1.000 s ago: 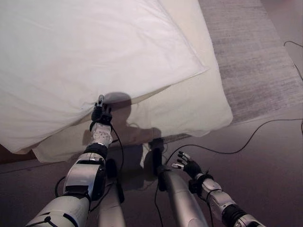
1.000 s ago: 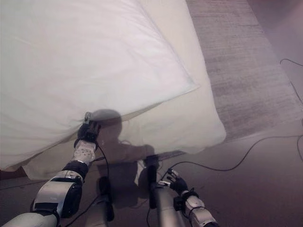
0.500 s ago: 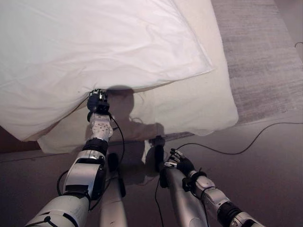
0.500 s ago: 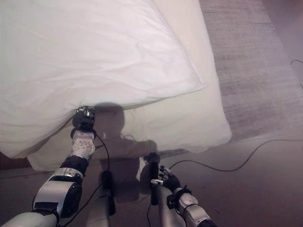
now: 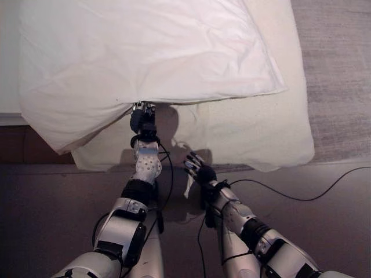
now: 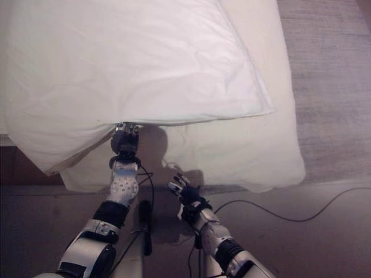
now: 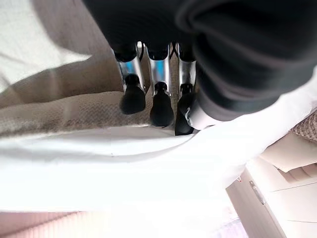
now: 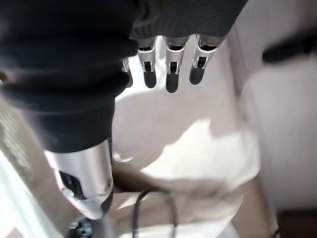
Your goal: Make the bed
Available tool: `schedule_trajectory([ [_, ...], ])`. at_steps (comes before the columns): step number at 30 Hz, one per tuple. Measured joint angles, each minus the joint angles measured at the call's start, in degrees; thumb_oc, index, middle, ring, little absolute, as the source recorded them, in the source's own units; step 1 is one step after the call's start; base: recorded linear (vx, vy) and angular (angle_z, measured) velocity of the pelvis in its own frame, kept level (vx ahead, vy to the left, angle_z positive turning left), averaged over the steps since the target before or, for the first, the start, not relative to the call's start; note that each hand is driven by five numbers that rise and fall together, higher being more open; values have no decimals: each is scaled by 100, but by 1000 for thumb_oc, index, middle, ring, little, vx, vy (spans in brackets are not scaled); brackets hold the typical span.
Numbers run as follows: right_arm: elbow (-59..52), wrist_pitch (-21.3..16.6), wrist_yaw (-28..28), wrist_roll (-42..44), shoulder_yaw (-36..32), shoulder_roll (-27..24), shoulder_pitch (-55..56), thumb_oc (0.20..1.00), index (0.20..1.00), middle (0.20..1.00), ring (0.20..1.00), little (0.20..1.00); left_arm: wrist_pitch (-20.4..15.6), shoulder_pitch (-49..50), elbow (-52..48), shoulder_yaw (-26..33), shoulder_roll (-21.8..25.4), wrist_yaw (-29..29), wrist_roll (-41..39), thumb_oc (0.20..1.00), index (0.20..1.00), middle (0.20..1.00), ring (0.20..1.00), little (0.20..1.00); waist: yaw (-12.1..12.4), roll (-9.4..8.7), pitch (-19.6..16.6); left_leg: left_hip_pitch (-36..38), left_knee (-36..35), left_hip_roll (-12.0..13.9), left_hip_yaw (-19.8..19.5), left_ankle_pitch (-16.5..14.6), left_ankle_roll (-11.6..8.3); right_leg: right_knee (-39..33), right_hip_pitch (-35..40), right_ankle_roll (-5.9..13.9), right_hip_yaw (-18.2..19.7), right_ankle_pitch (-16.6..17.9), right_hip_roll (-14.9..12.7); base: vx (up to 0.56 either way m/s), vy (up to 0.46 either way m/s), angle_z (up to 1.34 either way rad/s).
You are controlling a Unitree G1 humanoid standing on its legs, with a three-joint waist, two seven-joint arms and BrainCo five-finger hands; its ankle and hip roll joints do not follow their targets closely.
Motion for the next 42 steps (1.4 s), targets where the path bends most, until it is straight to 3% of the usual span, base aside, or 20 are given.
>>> schedule_trajectory([
  [2,21,-15,29,265,-2,48,-74,1000,1000,1000,1000,1000,-3,0,-43,-21,-55,-5,-8,200,200,200,200,200,41,7,11,4,-1,-20,3,2,5,0,1,10,1,1,-14,0,0,0],
  [3,6,-25,33,316,33,60,-123,1000,1000,1000,1000,1000,-2,4,-40,-28,-62,-17,-10,260,260,260,260,260,51,4,14,2,1,-25,-1,2,5,0,2,12,1,2,-19,0,0,0],
  [4,-65,-32,42,317,59,40,-108,1000,1000,1000,1000,1000,-1,11,-37,-27,-44,-29,-13,457,457,457,457,457,51,4,17,2,1,-26,-2,2,6,1,2,13,0,2,-20,0,0,0],
  [5,-105,-40,43,317,65,32,-79,1000,1000,1000,1000,1000,-1,15,-28,-28,-28,-42,-13,1000,1000,1000,1000,1000,51,4,17,4,1,-26,-2,2,6,5,2,13,0,1,-20,0,0,0],
  [15,-62,-63,141,310,78,-400,726,1000,1000,1000,1000,1000,-5,24,117,-15,46,-146,-53,1000,1000,1000,1000,1000,9,3,17,22,28,-8,15,-6,20,45,-7,36,26,-14,-7,3,2,-1],
  [26,-178,6,424,251,-30,-902,1508,1000,1000,1000,1000,1000,-7,-8,364,393,176,-236,-62,1000,1000,1000,1000,1000,-306,-13,23,-52,28,44,129,-24,12,29,-136,40,131,-3,52,8,-2,-5],
  [33,-191,82,487,182,-26,-858,1578,1000,1000,1000,1000,1000,20,-311,944,479,318,-273,-65,1000,1000,1000,1000,1000,-340,-44,37,-84,31,59,138,-14,-15,-5,-156,38,129,9,80,0,0,0],
  [37,-360,135,482,182,-21,-877,1580,1000,1000,1000,1000,1000,19,-341,1095,480,331,257,-34,1000,1000,1000,1000,1000,-407,-48,37,-92,32,55,135,-15,-14,-10,-156,41,119,9,74,0,0,0],
  [42,-421,212,347,183,-25,-901,1552,1000,1000,1000,1000,1000,-72,-420,1268,607,95,1484,68,1000,1000,1000,1000,1000,-430,-48,37,-97,33,59,133,-15,-15,-10,-158,41,110,9,74,0,0,0],
])
